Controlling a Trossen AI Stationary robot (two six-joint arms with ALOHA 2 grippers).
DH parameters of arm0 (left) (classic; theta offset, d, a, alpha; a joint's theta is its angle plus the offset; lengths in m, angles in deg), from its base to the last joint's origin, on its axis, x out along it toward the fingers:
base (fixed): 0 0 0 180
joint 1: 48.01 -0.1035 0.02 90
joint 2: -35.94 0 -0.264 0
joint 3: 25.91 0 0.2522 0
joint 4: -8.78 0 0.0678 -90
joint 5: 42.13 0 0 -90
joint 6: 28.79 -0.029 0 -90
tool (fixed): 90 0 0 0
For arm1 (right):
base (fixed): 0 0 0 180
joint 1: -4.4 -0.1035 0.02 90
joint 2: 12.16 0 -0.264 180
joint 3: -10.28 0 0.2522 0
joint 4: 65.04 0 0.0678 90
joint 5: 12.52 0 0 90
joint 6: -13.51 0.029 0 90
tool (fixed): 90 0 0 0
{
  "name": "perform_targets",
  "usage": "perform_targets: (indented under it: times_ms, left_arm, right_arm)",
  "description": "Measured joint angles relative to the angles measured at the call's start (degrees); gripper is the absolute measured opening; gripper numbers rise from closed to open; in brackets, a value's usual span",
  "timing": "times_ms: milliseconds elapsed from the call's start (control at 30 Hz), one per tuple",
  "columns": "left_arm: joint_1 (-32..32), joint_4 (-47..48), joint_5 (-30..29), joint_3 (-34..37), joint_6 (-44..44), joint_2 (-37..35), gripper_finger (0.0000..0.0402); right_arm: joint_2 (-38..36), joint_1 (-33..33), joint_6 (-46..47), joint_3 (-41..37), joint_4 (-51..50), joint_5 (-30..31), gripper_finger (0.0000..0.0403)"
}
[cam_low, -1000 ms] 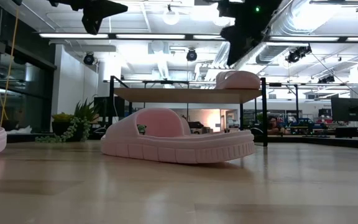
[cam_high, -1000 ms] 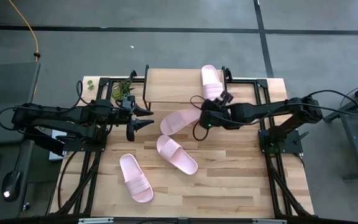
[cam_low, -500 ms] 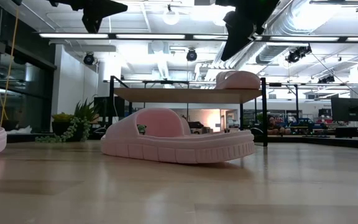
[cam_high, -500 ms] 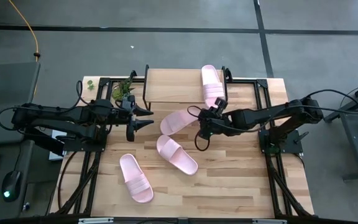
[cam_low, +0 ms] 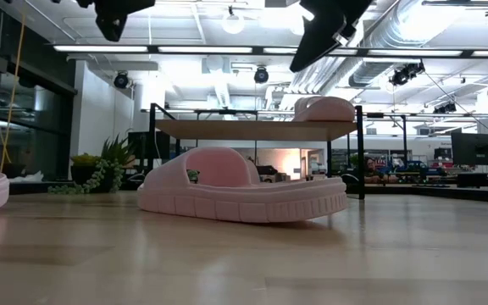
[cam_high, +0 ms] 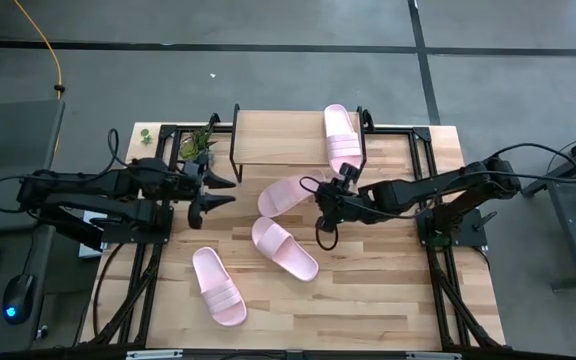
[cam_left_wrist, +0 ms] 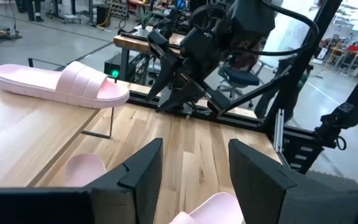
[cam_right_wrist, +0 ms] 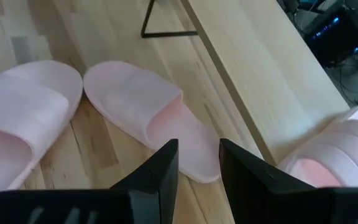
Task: Pick and place slides into the shelf
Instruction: Put the pink slide on the shelf
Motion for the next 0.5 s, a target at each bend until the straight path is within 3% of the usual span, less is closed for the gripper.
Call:
perform_targets:
  times_ms: [233,500]
  left_arm:
    - [0.0,2.9,2.1,0.0,1.3,-2.0,0.0166]
    - [0.0,6.2,2.9,0.0,3.3,-2.3,0.0166]
  right_arm:
    - [0.0,-0.8,-0.4,0.0,2.6,-2.6,0.0106]
    - [0.0,-2.6,5.4,0.0,3.0,-4.9,0.0106]
